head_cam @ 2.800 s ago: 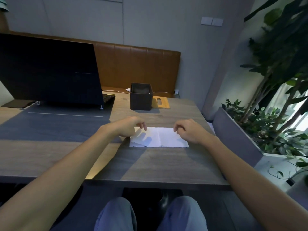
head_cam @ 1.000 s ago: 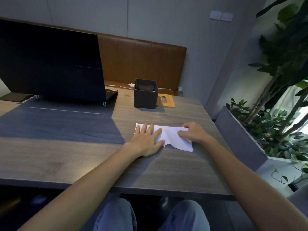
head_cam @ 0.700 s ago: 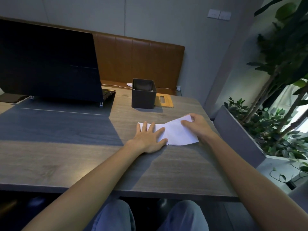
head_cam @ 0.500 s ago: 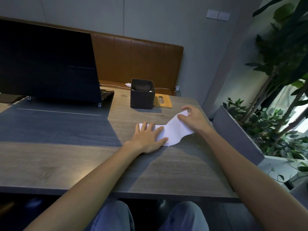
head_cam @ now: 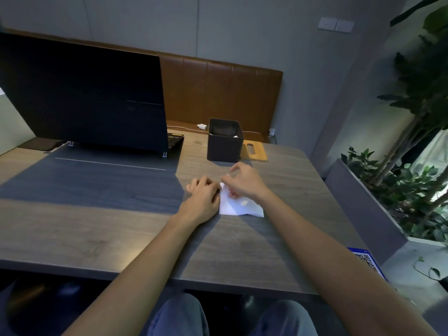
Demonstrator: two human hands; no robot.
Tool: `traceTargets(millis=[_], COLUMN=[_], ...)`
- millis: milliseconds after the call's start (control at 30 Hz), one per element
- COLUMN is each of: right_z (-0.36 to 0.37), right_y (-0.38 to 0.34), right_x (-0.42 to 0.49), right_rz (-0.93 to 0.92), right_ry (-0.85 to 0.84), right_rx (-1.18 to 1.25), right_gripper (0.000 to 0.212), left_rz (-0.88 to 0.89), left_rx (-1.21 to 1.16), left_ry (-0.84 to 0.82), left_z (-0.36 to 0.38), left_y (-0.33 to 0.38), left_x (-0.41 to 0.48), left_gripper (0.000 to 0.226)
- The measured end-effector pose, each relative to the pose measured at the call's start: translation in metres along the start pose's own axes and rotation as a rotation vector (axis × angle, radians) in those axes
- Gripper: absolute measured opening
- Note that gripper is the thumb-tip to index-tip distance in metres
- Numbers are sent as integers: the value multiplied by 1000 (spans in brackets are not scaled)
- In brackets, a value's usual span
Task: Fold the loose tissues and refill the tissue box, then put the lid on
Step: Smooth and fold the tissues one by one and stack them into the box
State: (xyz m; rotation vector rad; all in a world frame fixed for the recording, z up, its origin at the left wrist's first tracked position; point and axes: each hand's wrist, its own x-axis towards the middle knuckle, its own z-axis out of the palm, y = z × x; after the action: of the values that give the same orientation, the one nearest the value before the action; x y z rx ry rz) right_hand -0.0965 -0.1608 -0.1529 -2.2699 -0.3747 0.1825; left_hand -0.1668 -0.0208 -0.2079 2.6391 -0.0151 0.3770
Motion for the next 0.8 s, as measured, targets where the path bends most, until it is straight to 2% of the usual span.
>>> traceTargets(millis=[100, 300, 400, 467, 533, 633, 733, 800], right_z=[8, -6, -9, -6, -4, -4, 0, 5], right_y=[5, 32, 54, 68, 77, 76, 71, 72], right_x=[2, -6, -15, -19, -22, -23, -27, -29], right_rz=[2, -129, -223, -253, -286, -347, -395, -431], right_ry=[18, 153, 188, 181, 196, 189, 134, 47], right_rx=[-54, -259, -452, -531, -528, -483, -436, -508], right_gripper=[41, 19, 23, 28, 31, 30, 39, 55], left_rz=[-14, -4, -32, -14, 108, 221, 168, 100], left_rx=[-6, 29, 1, -52, -30, 145, 239, 254], left_ry=[-2, 8, 53, 70, -2, -165, -233, -260], left_z=[-1, 0, 2, 2, 4, 10, 13, 14], left_y=[-1, -2, -1, 1, 6, 13, 16, 15], left_x=[-1, -1, 0, 0, -1, 1, 2, 3], left_gripper=[31, 36, 33, 39, 49, 54, 57, 60])
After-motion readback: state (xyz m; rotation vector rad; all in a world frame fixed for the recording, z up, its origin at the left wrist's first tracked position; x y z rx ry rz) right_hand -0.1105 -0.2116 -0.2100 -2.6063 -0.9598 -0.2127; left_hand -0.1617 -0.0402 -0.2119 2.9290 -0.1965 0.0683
